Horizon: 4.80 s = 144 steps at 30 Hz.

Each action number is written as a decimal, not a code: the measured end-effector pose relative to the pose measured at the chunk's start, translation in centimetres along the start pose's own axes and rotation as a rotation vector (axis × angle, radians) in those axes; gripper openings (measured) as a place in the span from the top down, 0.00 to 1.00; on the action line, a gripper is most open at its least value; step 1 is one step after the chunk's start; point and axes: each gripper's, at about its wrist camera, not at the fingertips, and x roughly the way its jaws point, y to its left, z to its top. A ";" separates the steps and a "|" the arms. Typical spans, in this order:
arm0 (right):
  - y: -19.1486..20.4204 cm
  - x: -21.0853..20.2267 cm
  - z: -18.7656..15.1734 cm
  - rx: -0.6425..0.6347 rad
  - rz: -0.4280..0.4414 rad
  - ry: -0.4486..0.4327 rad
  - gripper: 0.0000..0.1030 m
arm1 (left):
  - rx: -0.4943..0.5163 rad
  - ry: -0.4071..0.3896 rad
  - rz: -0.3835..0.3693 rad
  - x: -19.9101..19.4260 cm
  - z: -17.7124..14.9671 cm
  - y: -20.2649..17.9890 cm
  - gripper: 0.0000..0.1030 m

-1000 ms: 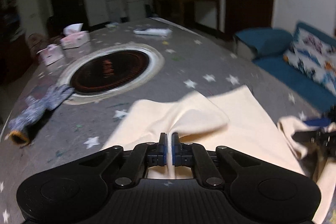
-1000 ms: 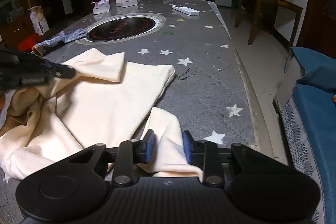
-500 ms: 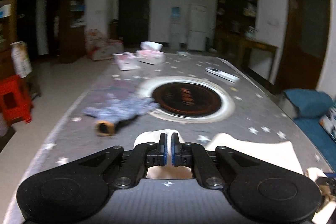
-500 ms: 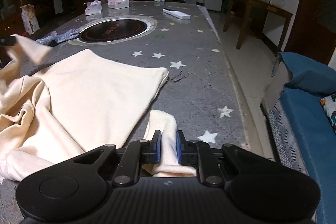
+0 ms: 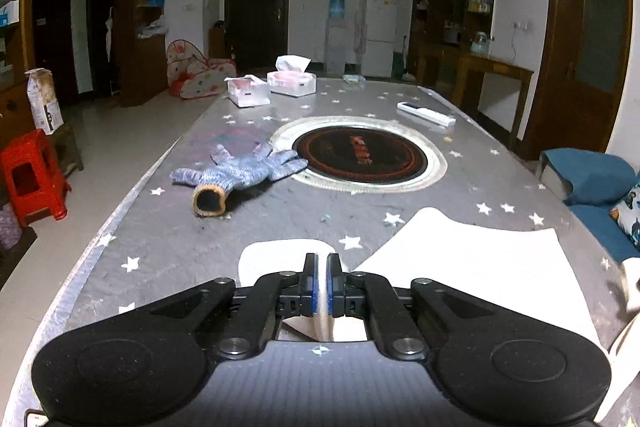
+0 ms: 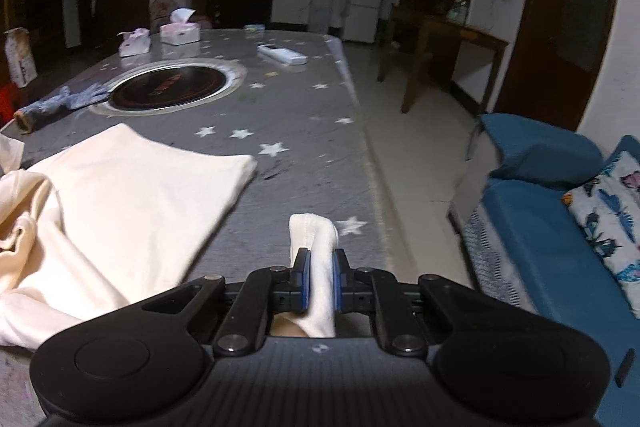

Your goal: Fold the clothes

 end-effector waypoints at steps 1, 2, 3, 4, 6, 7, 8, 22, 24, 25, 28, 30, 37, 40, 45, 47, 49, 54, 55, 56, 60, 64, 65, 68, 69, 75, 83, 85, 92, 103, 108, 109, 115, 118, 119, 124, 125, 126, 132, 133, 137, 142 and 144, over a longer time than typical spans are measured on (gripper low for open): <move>-0.4 -0.1 -0.1 0.007 -0.014 -0.002 0.91 | 0.003 0.005 -0.001 0.0 -0.2 -0.1 0.96; -0.8 -0.2 -0.2 0.014 -0.036 -0.003 0.91 | 0.007 0.009 -0.002 -0.1 -0.4 -0.2 0.96; -1.2 -0.3 -0.3 0.023 -0.055 -0.004 0.91 | 0.006 0.013 0.004 -0.1 -0.5 -0.1 0.96; -1.7 -0.3 -0.3 0.033 -0.069 -0.006 0.91 | 0.001 0.016 0.017 0.0 -0.5 0.1 0.96; -2.5 -0.3 -0.3 0.049 -0.088 -0.008 0.91 | -0.005 0.021 0.045 0.0 -0.6 0.5 0.96; -2.9 -0.3 -0.3 0.056 -0.096 -0.009 0.91 | -0.004 0.023 0.063 0.0 -0.8 0.6 0.96; -3.1 -0.3 -0.3 0.058 -0.103 -0.010 0.91 | -0.002 0.025 0.082 0.0 -0.9 0.7 0.96; -4.7 1.5 -1.3 0.063 -0.175 0.034 0.91 | -0.052 0.090 0.298 1.1 -2.4 3.9 0.96; -4.5 1.9 -1.5 0.058 -0.171 0.049 0.90 | -0.041 0.093 0.318 1.3 -2.5 3.7 0.96; -4.3 2.0 -1.5 0.054 -0.169 0.051 0.90 | -0.031 0.092 0.334 1.3 -2.5 3.6 0.96; -3.8 1.7 -1.2 0.044 -0.164 0.047 0.87 | -0.022 0.101 0.349 1.5 -2.6 3.7 0.96; -3.5 1.3 -0.8 0.033 -0.157 0.032 0.84 | -0.027 0.110 0.364 1.7 -2.6 3.8 0.96; -2.2 0.3 0.9 -0.001 -0.088 -0.011 0.80 | -0.031 0.140 0.395 1.9 -2.8 4.2 0.95; -1.3 0.5 1.7 -0.003 -0.036 -0.013 0.80 | -0.028 0.150 0.397 2.1 -2.7 4.1 0.90; 0.4 1.0 2.9 -0.028 0.040 -0.012 0.79 | -0.030 0.148 0.387 1.9 -2.1 4.1 0.72; 1.1 1.3 3.4 -0.044 0.062 -0.010 0.79 | -0.029 0.134 0.380 1.6 -1.6 4.1 0.63; 1.6 1.6 3.8 -0.057 0.080 -0.009 0.79 | -0.020 0.118 0.375 1.4 -1.0 3.9 0.55; 2.3 2.9 4.6 -0.059 0.132 0.003 0.77 | -0.003 0.092 0.300 1.2 0.6 2.9 0.48; 2.4 3.3 4.8 -0.058 0.142 0.006 0.75 | -0.005 0.094 0.266 1.4 0.9 2.6 0.48; 2.6 3.7 5.0 -0.058 0.151 0.011 0.74 | -0.007 0.099 0.227 1.5 1.2 2.3 0.48; 3.2 5.6 5.6 -0.055 0.191 0.033 0.74 | -0.008 0.137 0.046 3.5 2.2 0.6 0.48; 3.8 7.9 6.5 -0.046 0.235 0.060 0.74 | 0.046 0.184 -0.054 6.7 2.6 -1.6 0.48; 4.0 8.5 6.8 -0.044 0.247 0.067 0.74 | 0.061 0.196 -0.072 7.6 2.7 -2.1 0.48; 4.4 10.4 7.7 -0.046 0.268 0.085 0.74 | 0.097 0.242 -0.116 10.1 2.6 -3.4 0.48; 4.5 11.0 8.0 -0.049 0.272 0.090 0.74 | 0.110 0.253 -0.126 10.8 2.5 -3.8 0.48; 5.3 14.0 9.0 -0.055 0.293 0.120 0.74 | 0.193 0.260 -0.186 13.2 1.9 -5.5 0.51; 5.4 15.0 9.2 -0.058 0.310 0.116 0.74 | 0.248 0.230 -0.278 13.6 1.6 -7.4 0.94; 5.4 15.0 9.2 -0.056 0.310 0.116 0.74 | 0.247 0.216 -0.273 13.4 1.7 -7.7 0.98; 5.2 15.0 9.3 -0.053 0.312 0.115 0.74 | 0.218 0.176 -0.365 11.7 2.3 -7.8 0.97; 4.9 15.0 9.2 -0.049 0.320 0.109 0.74 | 0.328 0.221 -0.638 10.1 -0.2 -10.1 0.94; 4.9 15.0 9.2 -0.056 0.320 0.107 0.74 | 0.349 0.118 -0.622 8.5 0.1 -9.7 0.80; 4.9 15.0 9.2 -0.059 0.319 0.106 0.74 | 0.334 0.089 -0.608 8.3 0.4 -9.3 0.71; 5.1 15.1 9.3 -0.073 0.321 0.105 0.74 | 0.206 0.096 -0.390 10.0 2.2 -6.5 0.56; 5.3 15.2 9.4 -0.072 0.324 0.103 0.74 | 0.149 0.159 -0.347 11.8 2.6 -5.6 0.49; 5.3 15.2 9.4 -0.071 0.324 0.102 0.73 | 0.148 0.183 -0.352 12.4 2.5 -5.6 0.49; 5.4 15.2 9.4 -0.072 0.321 0.098 0.74 | 0.157 0.235 -0.359 13.8 1.6 -6.5 0.81; 5.4 15.2 9.4 -0.072 0.320 0.097 0.75 | 0.151 0.229 -0.362 13.7 1.6 -6.6 0.89; 5.4 15.2 9.4 -0.072 0.320 0.096 0.75 | 0.147 0.216 -0.360 13.4 1.5 -6.7 0.92; 5.1 15.2 9.3 -0.056 0.318 0.091 0.76 | 0.334 0.060 -0.408 9.0 0.8 -9.2 0.93; 5.0 15.2 9.3 -0.051 0.318 0.091 0.76 | 0.347 0.052 -0.419 8.6 0.7 -9.4 0.92; 4.8 15.1 9.4 -0.040 0.319 0.086 0.76 | 0.400 0.020 -0.462 7.1 0.1 -9.8 0.86; 4.5 14.9 9.5 -0.040 0.322 0.080 0.76 | 0.466 -0.019 -0.515 5.3 -0.7 -10.4 0.64; 4.5 14.8 9.5 -0.045 0.325 0.082 0.76 | 0.492 -0.035 -0.537 4.5 -1.0 -10.6 0.52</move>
